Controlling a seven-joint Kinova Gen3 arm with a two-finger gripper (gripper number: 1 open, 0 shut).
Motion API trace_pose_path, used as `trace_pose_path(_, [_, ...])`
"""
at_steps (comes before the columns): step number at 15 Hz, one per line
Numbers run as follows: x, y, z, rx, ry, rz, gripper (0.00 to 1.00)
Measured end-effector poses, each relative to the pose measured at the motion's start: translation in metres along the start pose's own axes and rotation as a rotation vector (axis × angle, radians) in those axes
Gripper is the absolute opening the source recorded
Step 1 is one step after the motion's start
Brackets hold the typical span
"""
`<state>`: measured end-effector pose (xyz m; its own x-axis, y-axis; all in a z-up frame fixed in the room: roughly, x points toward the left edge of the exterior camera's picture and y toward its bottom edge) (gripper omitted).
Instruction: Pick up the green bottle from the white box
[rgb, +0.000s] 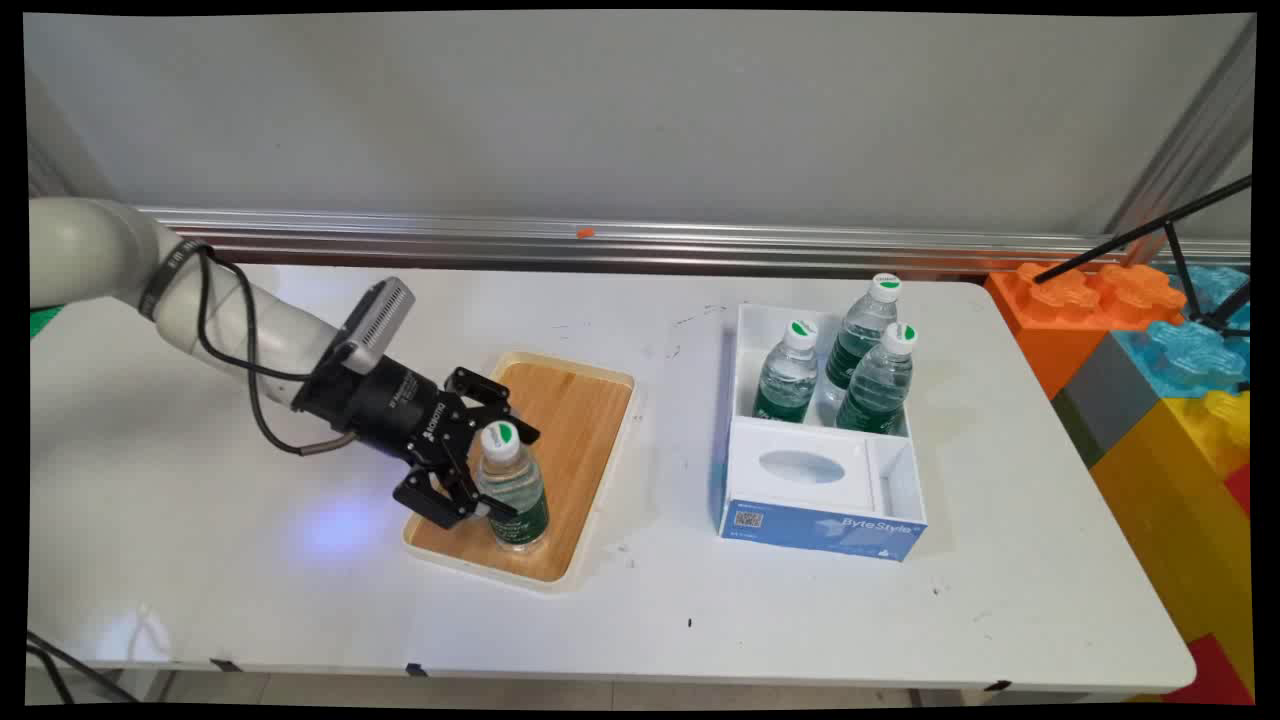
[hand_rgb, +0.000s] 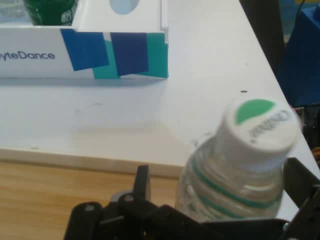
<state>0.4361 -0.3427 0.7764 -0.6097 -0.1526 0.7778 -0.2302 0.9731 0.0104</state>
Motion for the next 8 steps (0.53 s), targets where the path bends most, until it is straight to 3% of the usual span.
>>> trace_pose_path(5, [0.017, -0.003, -0.018, 0.002, 0.001, -0.005, 1.0])
trace_pose_path(8, [0.042, -0.009, -0.035, 0.002, 0.02, -0.01, 1.0])
